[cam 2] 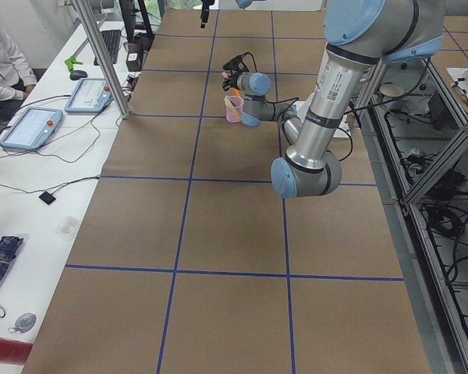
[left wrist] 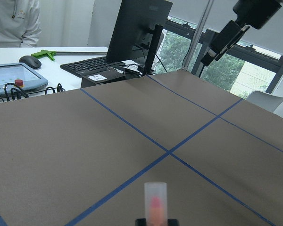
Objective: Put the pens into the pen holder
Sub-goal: 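Open the left gripper to drop the orange marker into the cup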
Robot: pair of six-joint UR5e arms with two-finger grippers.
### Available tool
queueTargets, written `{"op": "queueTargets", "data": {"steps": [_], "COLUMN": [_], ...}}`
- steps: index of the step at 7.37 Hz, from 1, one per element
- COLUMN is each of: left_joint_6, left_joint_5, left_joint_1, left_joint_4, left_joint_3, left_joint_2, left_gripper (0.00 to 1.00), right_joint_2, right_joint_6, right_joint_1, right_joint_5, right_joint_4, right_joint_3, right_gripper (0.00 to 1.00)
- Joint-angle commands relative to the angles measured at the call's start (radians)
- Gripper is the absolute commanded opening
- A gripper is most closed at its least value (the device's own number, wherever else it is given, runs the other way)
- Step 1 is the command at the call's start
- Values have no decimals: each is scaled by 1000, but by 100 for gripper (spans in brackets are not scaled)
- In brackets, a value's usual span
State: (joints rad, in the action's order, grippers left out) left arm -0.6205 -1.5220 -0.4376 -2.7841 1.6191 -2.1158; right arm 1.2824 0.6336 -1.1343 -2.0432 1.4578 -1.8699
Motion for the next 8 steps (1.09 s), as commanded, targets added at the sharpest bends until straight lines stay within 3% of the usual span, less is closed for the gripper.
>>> {"op": "queueTargets", "data": {"steps": [1,4,5,6,8], "left_joint_6": [36,58,53,51,50], "left_joint_5": [0,0,0,0,0], "left_joint_1": [2,4,4,4,4], "left_joint_4": [-11,-25,-25,-25,-25], "left_joint_3": [-18,-44,-44,-44,-42], "left_joint_2": [-6,-12,-15,-15,-15], "left_gripper": [0,3,33,55,62], "right_joint_2": [0,-2,-2,-2,-2], "right_joint_6": [0,0,0,0,0], "right_joint_1": [1,1,1,1,1], "right_joint_5": [0,0,0,0,0], "right_joint_4": [-1,-1,-1,-1,-1], "right_joint_3": [0,0,0,0,0], "right_gripper": [99,99,99,99,99]}}
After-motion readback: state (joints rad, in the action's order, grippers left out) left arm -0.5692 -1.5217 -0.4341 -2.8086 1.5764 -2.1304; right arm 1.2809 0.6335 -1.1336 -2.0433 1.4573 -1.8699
